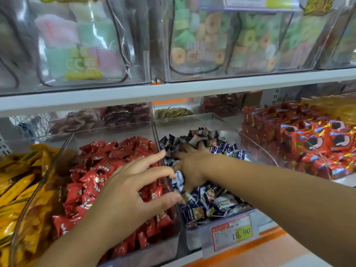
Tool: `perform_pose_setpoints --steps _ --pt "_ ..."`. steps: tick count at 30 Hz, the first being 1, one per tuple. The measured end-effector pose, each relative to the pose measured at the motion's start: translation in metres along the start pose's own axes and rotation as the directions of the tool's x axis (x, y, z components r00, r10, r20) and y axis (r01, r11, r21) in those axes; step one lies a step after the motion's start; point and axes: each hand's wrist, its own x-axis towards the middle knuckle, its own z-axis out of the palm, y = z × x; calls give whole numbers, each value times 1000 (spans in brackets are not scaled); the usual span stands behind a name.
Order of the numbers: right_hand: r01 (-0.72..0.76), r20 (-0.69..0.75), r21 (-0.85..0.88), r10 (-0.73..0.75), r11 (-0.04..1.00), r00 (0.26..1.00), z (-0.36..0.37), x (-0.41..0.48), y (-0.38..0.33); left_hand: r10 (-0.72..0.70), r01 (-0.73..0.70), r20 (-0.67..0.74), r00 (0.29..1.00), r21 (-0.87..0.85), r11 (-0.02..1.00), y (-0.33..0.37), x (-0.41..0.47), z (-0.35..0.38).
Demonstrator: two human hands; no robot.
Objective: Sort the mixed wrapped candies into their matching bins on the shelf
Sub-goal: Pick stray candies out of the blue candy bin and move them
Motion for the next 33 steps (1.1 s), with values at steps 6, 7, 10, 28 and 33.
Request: perform_pose_setpoints --steps 6,7,10,28,33 --pt "-24 -165 50 32 998 986 1 -17 42 -1 1 6 1000 14 1000 -2 0 1" --pt "-16 -190 66 29 998 981 1 -20 50 0 0 2 1000 6 1000 -2 1 1" --pt "-16 -231 139 48 990 972 0 -21 66 4 -4 -7 1000 -14 1000 -3 1 1" --pt "-94 169 264 50 960 984 11 -98 19 7 -7 10 1000 -4 1000 -1 -1 1" --pt "-3 -107 286 35 958 994 9 -50 4 11 -11 1 1000 -50 999 1 0 1"
